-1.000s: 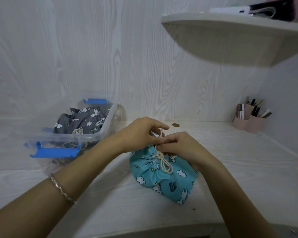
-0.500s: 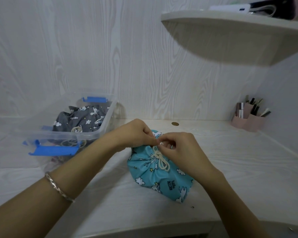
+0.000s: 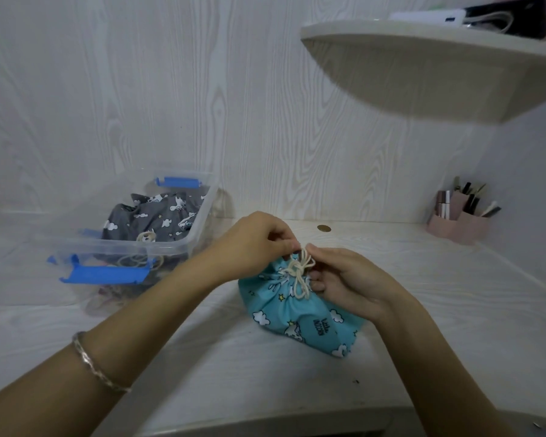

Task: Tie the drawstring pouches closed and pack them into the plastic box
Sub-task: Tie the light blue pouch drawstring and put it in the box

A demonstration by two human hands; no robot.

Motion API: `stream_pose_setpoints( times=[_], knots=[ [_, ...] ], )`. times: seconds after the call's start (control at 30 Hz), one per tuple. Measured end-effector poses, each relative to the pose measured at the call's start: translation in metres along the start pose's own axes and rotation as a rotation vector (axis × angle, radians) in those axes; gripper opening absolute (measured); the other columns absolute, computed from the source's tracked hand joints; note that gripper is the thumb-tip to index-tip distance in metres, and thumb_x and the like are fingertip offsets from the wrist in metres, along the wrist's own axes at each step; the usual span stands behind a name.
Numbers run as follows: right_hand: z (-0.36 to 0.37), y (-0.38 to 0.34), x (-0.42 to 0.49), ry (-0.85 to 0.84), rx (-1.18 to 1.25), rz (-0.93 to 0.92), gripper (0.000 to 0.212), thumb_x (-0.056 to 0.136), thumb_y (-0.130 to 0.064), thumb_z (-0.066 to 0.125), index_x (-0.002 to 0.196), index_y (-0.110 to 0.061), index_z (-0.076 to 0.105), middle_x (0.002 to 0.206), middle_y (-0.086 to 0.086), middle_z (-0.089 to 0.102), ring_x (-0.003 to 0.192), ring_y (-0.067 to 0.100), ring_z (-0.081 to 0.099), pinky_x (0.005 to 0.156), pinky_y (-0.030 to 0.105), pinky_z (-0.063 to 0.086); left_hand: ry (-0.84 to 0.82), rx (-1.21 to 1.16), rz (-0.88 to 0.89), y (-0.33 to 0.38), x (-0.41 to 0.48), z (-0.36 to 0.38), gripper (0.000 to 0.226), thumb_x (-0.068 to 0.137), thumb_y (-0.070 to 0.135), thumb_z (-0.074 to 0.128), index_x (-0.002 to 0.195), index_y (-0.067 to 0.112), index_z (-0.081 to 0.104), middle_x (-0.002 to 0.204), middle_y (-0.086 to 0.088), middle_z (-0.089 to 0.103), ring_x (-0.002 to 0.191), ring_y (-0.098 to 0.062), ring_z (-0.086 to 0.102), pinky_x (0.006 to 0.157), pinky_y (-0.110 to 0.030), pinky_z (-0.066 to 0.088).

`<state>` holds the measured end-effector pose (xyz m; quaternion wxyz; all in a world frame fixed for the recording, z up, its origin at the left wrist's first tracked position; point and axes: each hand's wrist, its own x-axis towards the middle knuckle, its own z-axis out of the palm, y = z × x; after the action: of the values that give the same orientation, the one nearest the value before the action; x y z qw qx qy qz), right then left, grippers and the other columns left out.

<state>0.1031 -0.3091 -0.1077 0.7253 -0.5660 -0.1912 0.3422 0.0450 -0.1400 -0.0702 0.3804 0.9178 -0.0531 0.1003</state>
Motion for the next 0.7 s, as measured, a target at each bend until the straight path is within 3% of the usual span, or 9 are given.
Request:
stream_pose_setpoints(
  times=[0.07, 0.13, 0.27, 0.37, 0.47, 0.57, 0.63, 0.7],
  knots=[
    [0.000, 0.004, 0.002, -0.040, 0.092, -0.005, 0.016, 0.084, -0.020, 0.067, 0.084, -0.005, 0.071, 0.076, 0.003, 0.058, 0.062, 0.008, 0.041, 0.050, 0.017, 0.036, -0.011, -0.077, -0.045, 0.000, -0.001, 0.003, 0.020, 0.093, 0.026, 0.060, 0.088, 0.010, 0.073, 0.079, 0.002, 0.071, 0.069, -0.006, 0.060, 0.068, -0.020, 0.048],
    [0.001, 0.006, 0.002, 0.001, 0.030, -0.058, 0.012, 0.079, -0.017, 0.070, 0.079, -0.005, 0.072, 0.070, 0.001, 0.059, 0.060, 0.007, 0.041, 0.050, 0.017, 0.035, -0.025, -0.149, -0.110, -0.002, -0.002, 0.006, 0.028, 0.094, 0.027, 0.057, 0.087, 0.003, 0.071, 0.076, -0.006, 0.067, 0.069, -0.014, 0.056, 0.069, -0.027, 0.046],
    [0.010, 0.006, -0.001, 0.312, -0.447, -0.276, 0.007, 0.082, -0.017, 0.072, 0.077, -0.013, 0.073, 0.068, 0.002, 0.058, 0.061, 0.013, 0.045, 0.058, 0.024, 0.039, -0.044, -0.170, -0.202, -0.003, -0.003, 0.009, 0.037, 0.095, 0.030, 0.053, 0.076, 0.003, 0.066, 0.071, -0.013, 0.055, 0.064, -0.020, 0.044, 0.063, -0.031, 0.037],
    [0.012, 0.010, -0.002, 0.499, -0.610, -0.495, 0.014, 0.076, -0.019, 0.079, 0.082, -0.016, 0.067, 0.074, -0.001, 0.060, 0.060, 0.009, 0.048, 0.057, 0.020, 0.043, -0.007, -0.202, -0.252, -0.002, -0.002, 0.010, 0.036, 0.094, 0.030, 0.055, 0.077, 0.002, 0.068, 0.070, -0.012, 0.056, 0.060, -0.019, 0.045, 0.059, -0.026, 0.038],
    [0.013, 0.011, -0.005, 0.481, -0.711, -0.558, 0.007, 0.083, -0.019, 0.073, 0.077, -0.022, 0.073, 0.080, -0.002, 0.068, 0.065, 0.009, 0.055, 0.063, 0.020, 0.048, -0.012, -0.261, -0.289, 0.000, 0.000, 0.009, 0.031, 0.093, 0.028, 0.057, 0.075, 0.005, 0.069, 0.067, -0.007, 0.059, 0.047, -0.008, 0.047, 0.046, -0.011, 0.039],
    [0.013, 0.013, -0.007, 0.467, -0.724, -0.541, 0.010, 0.083, -0.029, 0.073, 0.073, -0.027, 0.076, 0.079, -0.002, 0.069, 0.074, 0.016, 0.061, 0.068, 0.025, 0.048, -0.028, -0.291, -0.295, 0.000, 0.001, 0.009, 0.032, 0.092, 0.028, 0.059, 0.067, 0.010, 0.065, 0.058, 0.000, 0.059, 0.044, -0.005, 0.047, 0.042, -0.010, 0.037],
    [0.012, 0.012, -0.007, 0.488, -0.790, -0.554, 0.005, 0.080, -0.027, 0.076, 0.075, -0.028, 0.076, 0.078, -0.001, 0.068, 0.070, 0.017, 0.058, 0.064, 0.023, 0.046, -0.053, -0.324, -0.267, -0.001, -0.001, 0.008, 0.033, 0.092, 0.029, 0.061, 0.065, 0.011, 0.066, 0.056, 0.003, 0.063, 0.047, -0.004, 0.054, 0.046, -0.010, 0.041],
    [0.008, 0.011, -0.008, 0.484, -0.810, -0.550, 0.009, 0.082, -0.022, 0.074, 0.076, -0.029, 0.074, 0.079, -0.001, 0.068, 0.068, 0.016, 0.057, 0.063, 0.021, 0.045, -0.083, -0.324, -0.204, -0.002, -0.004, 0.006, 0.027, 0.091, 0.026, 0.062, 0.074, 0.008, 0.072, 0.067, 0.003, 0.071, 0.060, -0.004, 0.064, 0.056, -0.010, 0.048]
  ],
)
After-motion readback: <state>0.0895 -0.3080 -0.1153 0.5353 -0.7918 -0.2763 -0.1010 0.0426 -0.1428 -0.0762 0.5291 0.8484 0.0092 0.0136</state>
